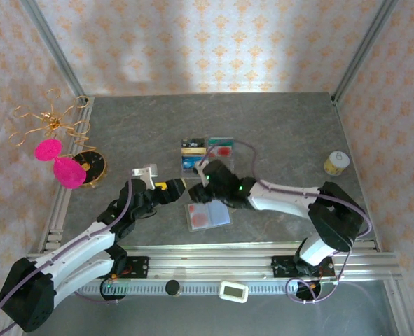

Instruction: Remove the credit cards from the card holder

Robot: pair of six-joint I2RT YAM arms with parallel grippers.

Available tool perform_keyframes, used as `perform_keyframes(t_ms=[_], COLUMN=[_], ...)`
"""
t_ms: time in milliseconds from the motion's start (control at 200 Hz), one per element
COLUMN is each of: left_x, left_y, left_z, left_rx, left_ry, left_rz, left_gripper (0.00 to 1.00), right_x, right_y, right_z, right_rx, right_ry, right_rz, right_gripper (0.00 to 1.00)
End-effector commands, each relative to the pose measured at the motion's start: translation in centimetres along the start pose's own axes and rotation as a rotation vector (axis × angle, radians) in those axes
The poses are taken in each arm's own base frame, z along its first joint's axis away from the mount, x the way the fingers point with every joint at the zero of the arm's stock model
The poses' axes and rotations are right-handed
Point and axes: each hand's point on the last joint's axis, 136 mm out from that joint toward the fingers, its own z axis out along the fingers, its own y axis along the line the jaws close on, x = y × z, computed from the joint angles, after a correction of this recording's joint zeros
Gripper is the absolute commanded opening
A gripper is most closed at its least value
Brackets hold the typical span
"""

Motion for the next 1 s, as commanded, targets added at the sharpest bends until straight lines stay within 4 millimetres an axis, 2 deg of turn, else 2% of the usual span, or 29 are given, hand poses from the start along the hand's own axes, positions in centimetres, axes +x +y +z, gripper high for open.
perform_keyframes(t_ms=[0, 115, 235, 456, 636, 711, 811, 906, 996], left_x=[-0.1, 1.1, 1.6, 1.7, 2.0, 2.1, 2.6, 3.4, 4.5], left_y=[-0.4, 0.3, 0.7, 0.7, 0.8, 0.8, 0.7, 0.5, 0.4], left_z=[-0.2, -0.1, -0.2, -0.2, -0.2, -0.2, 0.0, 0.2, 0.4], left_rx=[0.038, 0.027, 0.025, 0.029, 0.027, 0.032, 0.036, 0.04, 0.041], left_ry=[-0.012, 0.026, 0.034, 0.037, 0.045, 0.049, 0.074, 0.106, 0.14], left_rz=[-0.044, -0.048, -0.054, -0.063, -0.058, -0.056, -0.049, -0.043, -0.032], left_gripper=[0.97, 0.96, 0.92, 0.87, 0.8, 0.75, 0.65, 0.6, 0.5], right_x=[2.5, 4.8, 5.8, 7.1, 9.1, 9.6, 9.9, 9.4, 8.1], right_y=[-0.6, 0.7, 1.4, 1.5, 0.9, 0.6, 0.6, 0.7, 1.5], right_z=[-1.1, -0.8, -0.3, 1.0, 2.2, 2.5, 2.8, 2.7, 2.1], right_rx=[0.136, 0.151, 0.152, 0.173, 0.222, 0.239, 0.241, 0.236, 0.196], right_ry=[0.01, 0.06, 0.082, 0.126, 0.193, 0.209, 0.22, 0.196, 0.133], right_rz=[0.029, -0.013, -0.029, -0.057, -0.078, -0.074, -0.067, -0.044, -0.003], right_gripper=[0.43, 0.43, 0.44, 0.44, 0.43, 0.38, 0.19, 0.01, 0.0])
